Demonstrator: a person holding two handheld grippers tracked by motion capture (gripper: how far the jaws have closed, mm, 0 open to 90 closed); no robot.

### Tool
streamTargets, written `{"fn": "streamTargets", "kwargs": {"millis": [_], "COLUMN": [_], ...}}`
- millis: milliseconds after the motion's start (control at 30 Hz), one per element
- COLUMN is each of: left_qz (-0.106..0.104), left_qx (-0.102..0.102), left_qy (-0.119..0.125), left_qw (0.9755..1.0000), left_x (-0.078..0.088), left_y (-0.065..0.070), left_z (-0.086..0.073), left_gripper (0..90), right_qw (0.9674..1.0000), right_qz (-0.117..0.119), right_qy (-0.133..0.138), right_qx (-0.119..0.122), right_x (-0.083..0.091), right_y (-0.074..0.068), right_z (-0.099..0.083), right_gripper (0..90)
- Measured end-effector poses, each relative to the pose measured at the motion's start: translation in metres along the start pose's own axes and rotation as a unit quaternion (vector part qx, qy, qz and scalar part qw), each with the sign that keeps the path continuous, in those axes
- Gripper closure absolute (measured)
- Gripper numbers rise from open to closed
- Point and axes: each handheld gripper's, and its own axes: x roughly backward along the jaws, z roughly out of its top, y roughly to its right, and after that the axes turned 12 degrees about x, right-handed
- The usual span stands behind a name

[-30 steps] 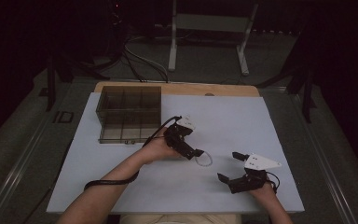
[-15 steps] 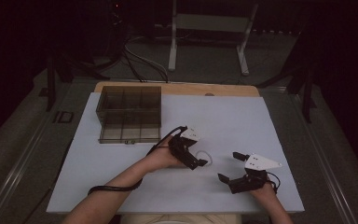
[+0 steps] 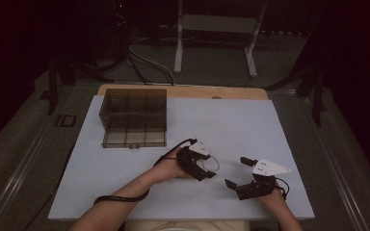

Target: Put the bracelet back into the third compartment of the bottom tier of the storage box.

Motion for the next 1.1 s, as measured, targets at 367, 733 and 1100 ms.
{"fn": "streamTargets", "kwargs": {"millis": [367,733,1100], "left_qz": [-0.002,0.013,0.027], "left_qx": [-0.028,-0.050,-0.070], "left_qy": [-0.021,-0.033,-0.036], "left_qw": [0.9994,0.9981,0.9965], "left_x": [-0.016,-0.030,-0.031], "left_y": [-0.001,-0.006,-0.003], "left_z": [-0.004,-0.006,-0.006], "left_gripper": [58.5,74.1,86.9], "right_qw": [1.0000,1.0000,1.0000], "right_qz": [0.000,-0.001,-0.001], "right_qy": [0.000,0.002,0.002], "right_qx": [-0.001,0.000,-0.001], "right_x": [0.001,0.002,0.002], "right_y": [0.000,0.000,0.001], "right_z": [0.000,0.000,0.000], "right_gripper": [0.0,0.0,0.0]}}
